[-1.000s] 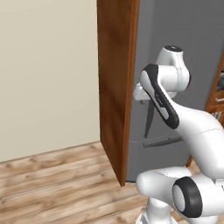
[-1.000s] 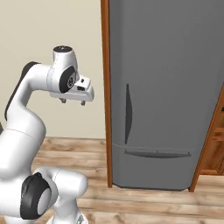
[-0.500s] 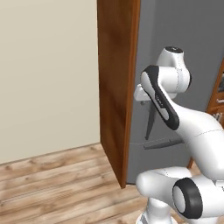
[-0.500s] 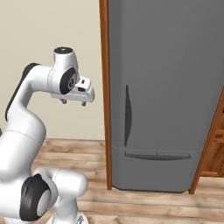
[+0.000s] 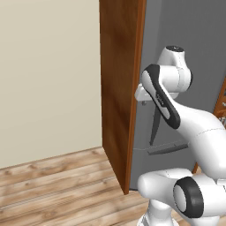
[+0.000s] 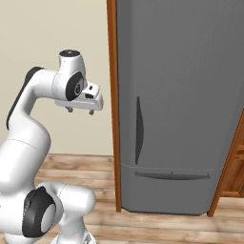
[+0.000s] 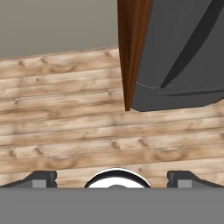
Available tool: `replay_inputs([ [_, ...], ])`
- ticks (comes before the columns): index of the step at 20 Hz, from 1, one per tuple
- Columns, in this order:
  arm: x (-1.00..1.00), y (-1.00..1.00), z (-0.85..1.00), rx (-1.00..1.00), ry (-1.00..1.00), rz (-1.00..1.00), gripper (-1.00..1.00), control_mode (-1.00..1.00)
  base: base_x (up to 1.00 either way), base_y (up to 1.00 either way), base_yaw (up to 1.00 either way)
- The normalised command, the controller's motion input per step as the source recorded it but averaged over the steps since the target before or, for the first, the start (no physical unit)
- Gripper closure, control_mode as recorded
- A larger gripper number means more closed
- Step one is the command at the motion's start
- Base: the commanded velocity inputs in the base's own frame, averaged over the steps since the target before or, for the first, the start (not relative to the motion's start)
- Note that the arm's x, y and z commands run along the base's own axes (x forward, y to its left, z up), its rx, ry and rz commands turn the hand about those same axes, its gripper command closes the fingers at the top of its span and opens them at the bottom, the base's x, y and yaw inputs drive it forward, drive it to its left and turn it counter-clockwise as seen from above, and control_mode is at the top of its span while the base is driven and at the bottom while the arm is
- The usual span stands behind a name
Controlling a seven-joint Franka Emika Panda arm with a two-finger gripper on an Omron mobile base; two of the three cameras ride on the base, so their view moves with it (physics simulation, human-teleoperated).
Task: Retrieve the chicken drumstick from the fridge and place it on the saucepan with marinade on the stove.
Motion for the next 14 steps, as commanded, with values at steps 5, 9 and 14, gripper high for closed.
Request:
replay_inputs([
  [5,0.00,0.00,0.00,0.00,0.00,0.00,-1.00,1.00,0.00,0.00,0.00],
  [9,0.00,0.00,0.00,0.00,0.00,0.00,-1.00,1.00,0.00,0.00,0.00],
  [14,0.00,-0.21,-0.12,0.00,-0.03,0.00,-1.00,-1.00,0.00,-0.05,0.00],
])
